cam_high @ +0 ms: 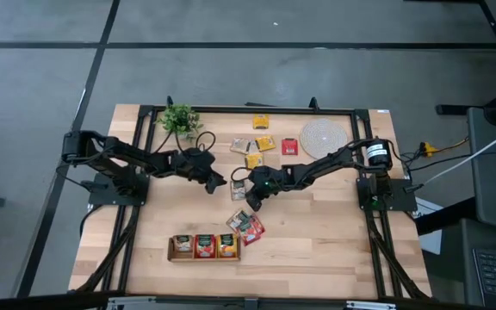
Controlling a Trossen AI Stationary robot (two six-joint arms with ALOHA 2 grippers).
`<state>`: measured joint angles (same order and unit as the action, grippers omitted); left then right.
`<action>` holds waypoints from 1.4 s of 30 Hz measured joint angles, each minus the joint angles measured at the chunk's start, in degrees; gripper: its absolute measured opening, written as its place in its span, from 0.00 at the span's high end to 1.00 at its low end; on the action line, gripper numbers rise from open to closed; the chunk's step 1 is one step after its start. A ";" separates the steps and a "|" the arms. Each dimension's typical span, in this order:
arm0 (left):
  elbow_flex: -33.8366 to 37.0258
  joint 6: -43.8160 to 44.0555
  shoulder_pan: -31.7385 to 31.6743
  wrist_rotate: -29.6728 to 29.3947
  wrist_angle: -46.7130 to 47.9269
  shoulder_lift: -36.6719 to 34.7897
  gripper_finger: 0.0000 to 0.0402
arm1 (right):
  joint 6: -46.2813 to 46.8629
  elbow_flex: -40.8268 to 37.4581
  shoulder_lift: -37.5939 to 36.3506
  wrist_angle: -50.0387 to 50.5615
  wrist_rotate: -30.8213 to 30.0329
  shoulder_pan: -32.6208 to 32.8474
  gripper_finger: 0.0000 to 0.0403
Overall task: Pick & Place Tea
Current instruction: Put the brown tea bag into the left section of the wooden organizer
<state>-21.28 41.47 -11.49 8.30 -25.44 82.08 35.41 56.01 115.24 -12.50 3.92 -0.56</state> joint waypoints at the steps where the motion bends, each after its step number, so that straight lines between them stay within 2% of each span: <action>1: 0.02 1.03 0.00 -0.19 0.13 0.09 0.53 | -0.21 0.00 0.00 -0.07 0.00 0.00 0.99; 9: -2.29 5.82 0.00 0.18 -0.39 5.85 0.48 | -2.50 0.02 0.02 -0.13 -0.83 0.00 0.99; 17: -7.75 5.78 -0.04 1.55 -0.84 14.75 0.50 | -3.31 0.04 0.02 -0.45 -0.89 0.00 0.99; 23: -10.33 5.40 0.02 3.71 -0.23 17.03 0.54 | -4.45 0.04 0.02 -0.56 -2.35 0.02 0.99; 28: -10.65 3.91 0.09 5.85 0.18 17.09 0.62 | -4.63 0.04 0.02 -0.56 -2.74 0.02 0.99; 40: -10.60 0.73 0.20 7.14 2.53 17.16 0.97 | -4.64 0.02 0.02 -0.65 -2.86 0.02 0.99; 42: -10.56 0.09 0.20 7.25 2.59 17.07 0.99 | -5.12 0.00 0.04 -0.95 -2.89 0.02 0.99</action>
<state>-31.83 41.57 -11.29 15.55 -22.85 99.15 30.29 56.01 115.28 -13.44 1.04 -0.54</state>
